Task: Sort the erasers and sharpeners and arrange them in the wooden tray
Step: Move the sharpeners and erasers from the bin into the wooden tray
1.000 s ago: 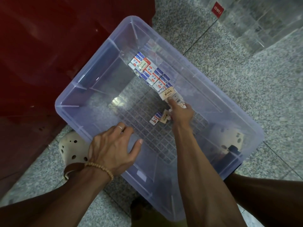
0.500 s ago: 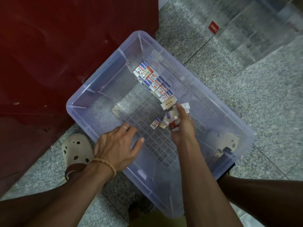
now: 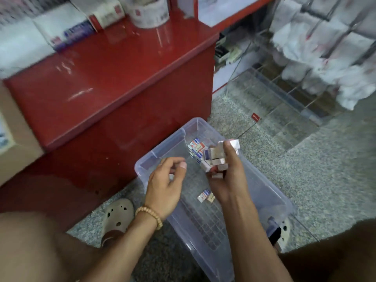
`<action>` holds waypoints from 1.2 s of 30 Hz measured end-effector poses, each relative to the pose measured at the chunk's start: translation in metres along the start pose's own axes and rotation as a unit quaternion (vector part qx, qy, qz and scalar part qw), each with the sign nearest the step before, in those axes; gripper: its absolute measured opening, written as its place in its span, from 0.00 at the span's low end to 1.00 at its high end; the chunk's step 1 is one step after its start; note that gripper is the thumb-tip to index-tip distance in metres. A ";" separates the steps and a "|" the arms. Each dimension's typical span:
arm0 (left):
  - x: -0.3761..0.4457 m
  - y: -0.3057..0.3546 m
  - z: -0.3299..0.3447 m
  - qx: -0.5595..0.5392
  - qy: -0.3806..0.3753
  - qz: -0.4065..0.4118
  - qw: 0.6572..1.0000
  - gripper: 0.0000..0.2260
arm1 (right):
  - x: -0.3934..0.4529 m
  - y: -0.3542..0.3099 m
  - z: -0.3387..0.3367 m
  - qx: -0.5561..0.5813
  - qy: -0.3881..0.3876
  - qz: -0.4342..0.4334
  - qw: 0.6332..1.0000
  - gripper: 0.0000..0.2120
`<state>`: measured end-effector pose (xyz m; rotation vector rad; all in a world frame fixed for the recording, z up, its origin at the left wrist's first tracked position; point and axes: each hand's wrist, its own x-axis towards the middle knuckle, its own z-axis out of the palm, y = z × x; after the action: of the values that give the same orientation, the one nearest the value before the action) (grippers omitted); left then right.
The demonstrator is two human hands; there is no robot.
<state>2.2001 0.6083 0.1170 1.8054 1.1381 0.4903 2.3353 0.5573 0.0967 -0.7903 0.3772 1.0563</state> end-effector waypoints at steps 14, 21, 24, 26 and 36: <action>-0.046 0.088 -0.103 -0.097 0.153 0.113 0.977 0.04 | -0.099 0.029 0.133 -0.109 -0.184 -0.044 0.976 0.37; -0.058 0.087 -0.163 -0.175 0.223 0.086 0.955 0.09 | -0.118 0.068 0.182 -0.159 -0.185 -0.064 0.968 0.43; -0.059 0.075 -0.196 -0.199 0.249 0.072 0.945 0.10 | -0.122 0.088 0.206 -0.164 -0.221 -0.035 0.961 0.27; -0.058 0.065 -0.219 -0.215 0.269 0.066 0.937 0.11 | -0.125 0.100 0.221 -0.187 -0.245 -0.020 0.951 0.20; -0.034 0.019 -0.341 -0.185 0.380 0.049 0.905 0.11 | -0.119 0.171 0.285 -0.282 -0.302 0.018 0.911 0.24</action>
<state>1.9484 0.7422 0.3083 1.3515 1.3370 1.4568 2.1045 0.7360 0.2953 -0.9105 -0.4682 1.4043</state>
